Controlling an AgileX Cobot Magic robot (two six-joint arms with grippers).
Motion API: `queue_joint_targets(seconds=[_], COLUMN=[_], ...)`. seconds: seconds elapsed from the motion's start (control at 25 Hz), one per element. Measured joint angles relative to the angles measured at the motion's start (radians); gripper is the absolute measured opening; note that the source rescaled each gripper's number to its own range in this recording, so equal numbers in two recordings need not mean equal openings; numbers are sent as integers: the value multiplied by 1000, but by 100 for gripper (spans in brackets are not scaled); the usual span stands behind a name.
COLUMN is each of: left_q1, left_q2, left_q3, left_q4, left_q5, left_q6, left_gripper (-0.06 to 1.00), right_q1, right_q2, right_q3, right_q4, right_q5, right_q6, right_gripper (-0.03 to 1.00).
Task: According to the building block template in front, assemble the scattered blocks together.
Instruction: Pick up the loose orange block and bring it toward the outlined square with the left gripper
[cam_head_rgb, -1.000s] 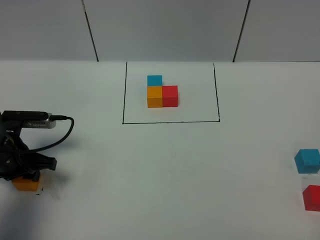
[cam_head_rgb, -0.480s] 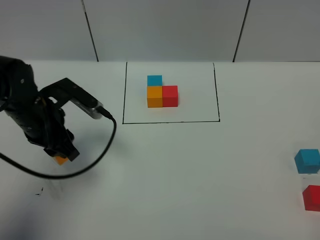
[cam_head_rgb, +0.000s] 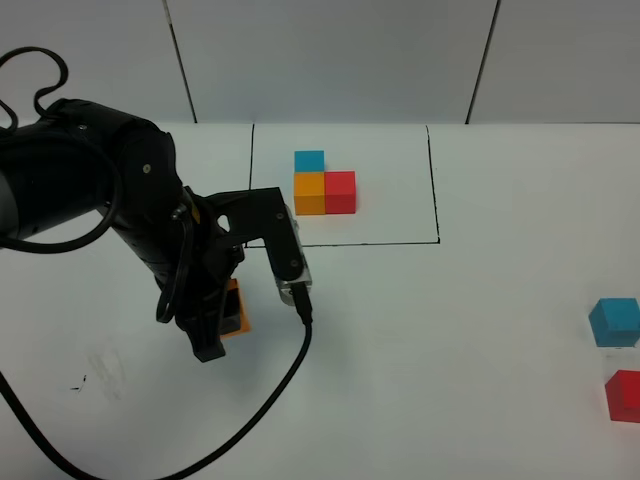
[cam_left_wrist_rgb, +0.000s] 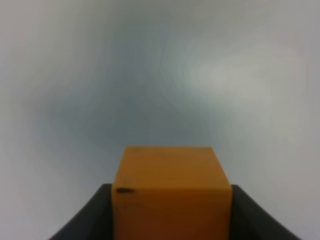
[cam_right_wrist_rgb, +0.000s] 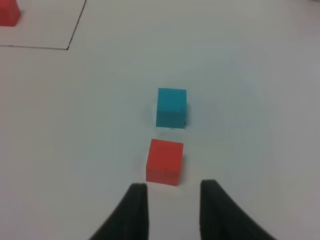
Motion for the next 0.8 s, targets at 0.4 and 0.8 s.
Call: queue_joint_targets(seconds=[0.4,0.8], left_q1=[-104,-123], left_q2=[134,280], left_q3=[-128,-209], left_q4=[15,23], left_q5=[-16,-2], left_q6=[0,3], left_gripper=[0,0], right_q1=[0,0], right_q2=[0,0], right_q3=[0,0], right_q4=[0,0], right_q5=[0,0], right_q6=[0,-6], right_gripper=[0,0])
